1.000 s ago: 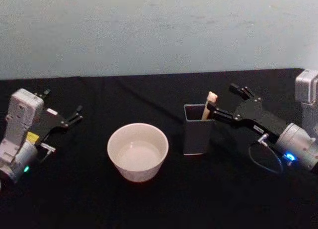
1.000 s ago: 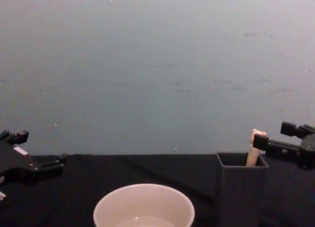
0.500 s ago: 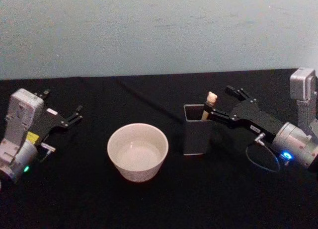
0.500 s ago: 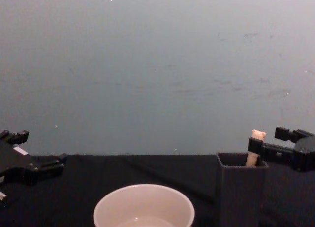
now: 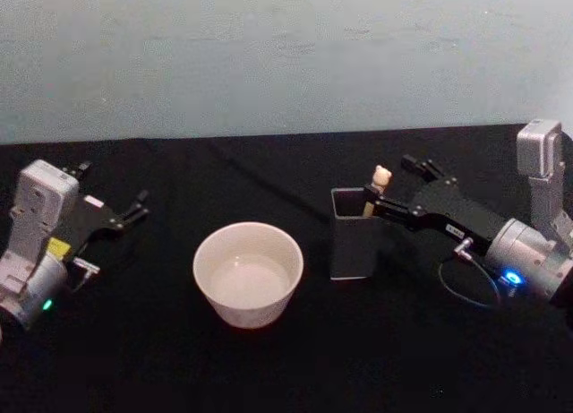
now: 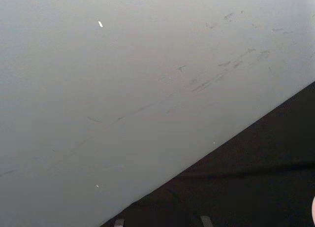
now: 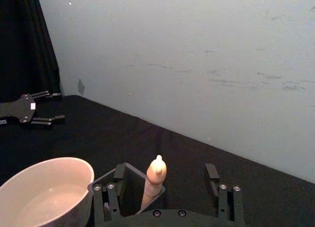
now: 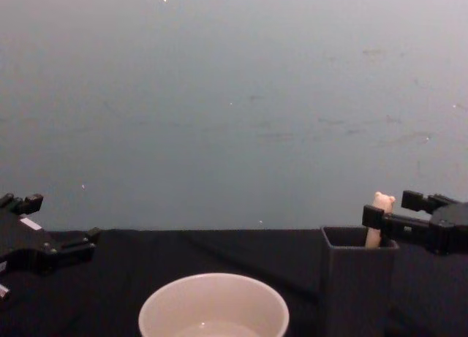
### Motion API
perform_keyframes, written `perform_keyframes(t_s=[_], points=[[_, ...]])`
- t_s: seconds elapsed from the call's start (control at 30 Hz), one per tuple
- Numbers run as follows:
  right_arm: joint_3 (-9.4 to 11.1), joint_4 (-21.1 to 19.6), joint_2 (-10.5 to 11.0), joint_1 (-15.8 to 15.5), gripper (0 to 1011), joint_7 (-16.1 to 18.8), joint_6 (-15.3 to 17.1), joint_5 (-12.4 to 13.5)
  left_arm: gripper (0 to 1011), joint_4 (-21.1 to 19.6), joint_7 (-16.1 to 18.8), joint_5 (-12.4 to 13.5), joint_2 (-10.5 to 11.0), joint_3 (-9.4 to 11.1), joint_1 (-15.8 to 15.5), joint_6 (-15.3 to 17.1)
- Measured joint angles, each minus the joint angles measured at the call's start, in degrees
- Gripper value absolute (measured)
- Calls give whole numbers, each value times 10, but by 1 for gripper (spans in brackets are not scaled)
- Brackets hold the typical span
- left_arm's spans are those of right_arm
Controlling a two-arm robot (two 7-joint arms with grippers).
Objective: Pick up the stirring spoon with one hand, stir inside the cup, then place it back in its original position.
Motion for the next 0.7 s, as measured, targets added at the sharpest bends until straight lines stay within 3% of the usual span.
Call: perform_keyframes(t_s=[0.7], points=[[0, 1, 0, 1, 1004, 1, 2, 3, 1001, 0, 0, 0, 0, 0, 0, 0]])
